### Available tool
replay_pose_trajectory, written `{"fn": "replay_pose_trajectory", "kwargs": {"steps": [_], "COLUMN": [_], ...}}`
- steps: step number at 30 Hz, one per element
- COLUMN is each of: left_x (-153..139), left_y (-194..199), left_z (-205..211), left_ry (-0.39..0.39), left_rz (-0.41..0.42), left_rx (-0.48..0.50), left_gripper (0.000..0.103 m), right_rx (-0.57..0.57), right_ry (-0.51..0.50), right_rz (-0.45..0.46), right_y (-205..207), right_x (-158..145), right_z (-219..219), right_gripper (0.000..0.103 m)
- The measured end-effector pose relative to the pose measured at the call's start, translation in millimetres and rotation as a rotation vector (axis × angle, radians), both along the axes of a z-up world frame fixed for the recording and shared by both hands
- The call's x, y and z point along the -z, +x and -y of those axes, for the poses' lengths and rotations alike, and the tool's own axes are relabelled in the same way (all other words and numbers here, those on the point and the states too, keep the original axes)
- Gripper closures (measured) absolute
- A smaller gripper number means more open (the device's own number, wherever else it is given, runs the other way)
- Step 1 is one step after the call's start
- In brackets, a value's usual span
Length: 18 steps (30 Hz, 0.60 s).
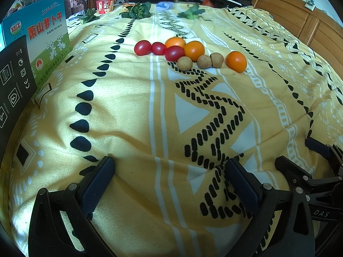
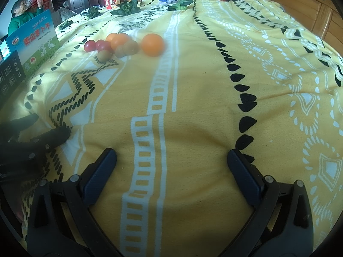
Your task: Organize fruits
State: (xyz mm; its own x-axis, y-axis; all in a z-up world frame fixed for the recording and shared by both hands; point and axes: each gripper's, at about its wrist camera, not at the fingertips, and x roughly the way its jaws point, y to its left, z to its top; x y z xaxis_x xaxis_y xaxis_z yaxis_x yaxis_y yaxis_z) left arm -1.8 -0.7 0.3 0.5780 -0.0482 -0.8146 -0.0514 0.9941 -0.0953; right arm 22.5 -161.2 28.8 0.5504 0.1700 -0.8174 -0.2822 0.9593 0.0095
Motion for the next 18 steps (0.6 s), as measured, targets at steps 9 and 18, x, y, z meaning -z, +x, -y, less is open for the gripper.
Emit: {"fn": "replay_pose_trajectory", "kwargs": {"steps": [9, 18], "left_x": [0.8, 1.2], "left_y": [1.8, 2.9], "left_z": [0.0, -0.4], "left_ry": [0.004, 0.006], "left_rz": [-0.002, -0.002], "left_rx": [0.001, 0.0], "left_gripper": [0.0, 0.0], "right_rx": [0.002, -0.004], "right_ry": [0.002, 0.016], "right_rz": [0.002, -0.006], "right_y": [-0.5, 2.1], "right_x": [-0.3, 0.4], "right_z": [0.0, 0.5], "right_gripper": [0.0, 0.0]}}
